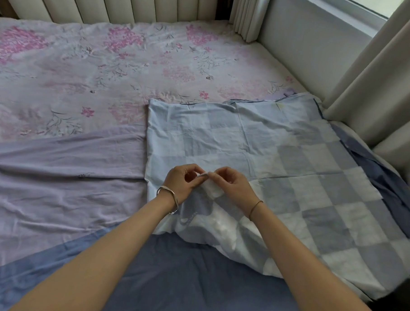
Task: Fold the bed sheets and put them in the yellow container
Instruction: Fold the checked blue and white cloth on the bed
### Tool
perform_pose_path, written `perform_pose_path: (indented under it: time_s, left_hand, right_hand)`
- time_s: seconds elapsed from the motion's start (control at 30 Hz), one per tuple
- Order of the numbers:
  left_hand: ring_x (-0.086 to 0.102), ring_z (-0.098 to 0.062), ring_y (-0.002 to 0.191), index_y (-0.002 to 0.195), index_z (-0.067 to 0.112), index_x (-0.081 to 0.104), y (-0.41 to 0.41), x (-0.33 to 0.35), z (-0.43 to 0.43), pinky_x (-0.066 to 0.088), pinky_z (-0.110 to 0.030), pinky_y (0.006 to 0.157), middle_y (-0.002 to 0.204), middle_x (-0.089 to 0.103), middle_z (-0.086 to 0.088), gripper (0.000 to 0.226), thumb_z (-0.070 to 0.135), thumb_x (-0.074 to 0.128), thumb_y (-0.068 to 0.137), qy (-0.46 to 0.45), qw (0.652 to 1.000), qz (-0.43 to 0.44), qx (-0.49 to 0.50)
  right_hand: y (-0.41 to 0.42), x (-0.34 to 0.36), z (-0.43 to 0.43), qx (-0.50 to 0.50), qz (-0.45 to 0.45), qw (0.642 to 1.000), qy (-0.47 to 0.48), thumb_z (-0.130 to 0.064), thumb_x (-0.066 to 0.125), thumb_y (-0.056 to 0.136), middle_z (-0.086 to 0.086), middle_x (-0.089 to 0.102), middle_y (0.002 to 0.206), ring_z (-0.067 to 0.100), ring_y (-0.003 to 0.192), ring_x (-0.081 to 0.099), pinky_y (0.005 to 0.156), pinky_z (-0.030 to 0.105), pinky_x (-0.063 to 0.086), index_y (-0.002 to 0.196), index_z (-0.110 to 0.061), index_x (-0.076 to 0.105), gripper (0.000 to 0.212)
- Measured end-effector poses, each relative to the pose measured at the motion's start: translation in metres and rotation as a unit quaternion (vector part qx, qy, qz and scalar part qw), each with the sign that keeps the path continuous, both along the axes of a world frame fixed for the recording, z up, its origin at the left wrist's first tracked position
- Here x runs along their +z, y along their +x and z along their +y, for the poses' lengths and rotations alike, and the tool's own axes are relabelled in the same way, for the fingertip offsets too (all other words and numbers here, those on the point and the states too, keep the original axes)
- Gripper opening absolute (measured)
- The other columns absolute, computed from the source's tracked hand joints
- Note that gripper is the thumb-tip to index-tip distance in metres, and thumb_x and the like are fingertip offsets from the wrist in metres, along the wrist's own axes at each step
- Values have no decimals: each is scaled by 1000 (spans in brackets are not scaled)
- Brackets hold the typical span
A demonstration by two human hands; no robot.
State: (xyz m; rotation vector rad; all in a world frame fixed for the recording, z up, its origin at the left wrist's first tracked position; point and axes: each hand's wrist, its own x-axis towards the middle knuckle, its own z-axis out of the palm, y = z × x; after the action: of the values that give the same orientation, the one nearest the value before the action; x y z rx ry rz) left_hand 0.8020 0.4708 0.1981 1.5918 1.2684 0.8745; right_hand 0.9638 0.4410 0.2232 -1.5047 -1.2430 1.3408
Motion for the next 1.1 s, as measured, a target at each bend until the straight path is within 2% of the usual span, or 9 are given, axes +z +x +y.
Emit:
perform_pose_path:
  time_s: [0.1, 0.2, 0.33, 0.4, 0.5, 0.67, 0.73, 0.83, 1.1]
  left_hand:
    - [45, 0, 52, 76, 21, 61, 2, -2, -2, 40, -13, 55, 61, 50, 9, 17, 33, 62, 87, -10, 999, -37, 22]
    - [48, -1, 58, 77, 21, 59, 8, -1, -6, 44, -16, 60, 64, 50, 8, 16, 31, 59, 90, -17, 996, -75, 35]
    - [47, -6, 55, 78, 20, 57, 16, 2, -13, 41, -16, 57, 60, 52, 6, 20, 34, 55, 92, -26, 996, -89, -3]
    - [43, -12, 53, 79, 18, 56, 16, 3, -16, 38, -21, 52, 57, 49, -3, 22, 36, 54, 92, -29, 995, -89, -24]
    - [39, -9, 47, 80, 17, 57, 8, 7, -19, 34, -19, 47, 50, 46, 1, 20, 34, 56, 91, -31, 995, -98, 3]
    - [40, 2, 46, 68, 16, 52, -13, 2, -27, 32, -9, 47, 50, 44, 17, 31, 38, 69, 81, -92, 995, -10, -46]
    - [29, -1, 43, 58, 19, 39, -19, -7, -37, 24, -13, 44, 46, 32, 16, 42, 37, 67, 83, -123, 987, 68, -82]
    - [21, -4, 44, 56, 21, 27, -24, -8, -49, 17, -18, 46, 52, 25, 10, 48, 36, 56, 91, -126, 988, 59, -70]
    - [36, -3, 59, 74, 13, 51, -37, 62, -76, 31, -17, 54, 66, 45, 6, 36, 37, 39, 99, -60, 995, 26, -79]
  right_hand:
    - [12, -9, -7, 76, -49, 995, -33, -16, 75, 79, -4, 60, 73, 3, 63, 55, 63, 14, 44, 89, -19, 56, 22]
    - [27, -30, -20, 51, -240, 969, 42, -25, 81, 72, -6, 52, 99, 7, 89, 48, 80, 16, 38, 100, -27, 52, 41]
    - [33, -37, -27, 52, -188, 981, 6, -37, 81, 70, -9, 41, 132, 7, 121, 37, 104, 24, 31, 140, -23, 35, 85]
    - [27, -36, -21, 75, -179, 981, 13, -38, 79, 73, 0, 55, 118, 8, 109, 50, 98, 27, 43, 126, -16, 52, 63]
    - [16, -21, -16, 126, -131, 983, 3, -29, 65, 88, 1, 61, 79, 2, 70, 54, 67, 22, 45, 88, -8, 63, 21]
    - [19, 13, -20, 123, -65, 990, 17, -26, 53, 95, -8, 64, 78, -2, 69, 61, 64, 13, 47, 86, -22, 62, 13]
    - [26, 31, -20, 73, -47, 995, 43, -26, 54, 95, -11, 64, 74, -3, 67, 60, 63, 14, 47, 82, -23, 60, 15]
    - [41, 57, -18, 37, -93, 990, 103, -25, 53, 96, -14, 60, 73, -8, 63, 57, 62, 11, 44, 82, -24, 59, 15]
    - [32, 121, -52, 46, -140, 969, 197, -26, 51, 96, -9, 60, 80, -8, 66, 55, 62, 11, 44, 94, -22, 59, 10]
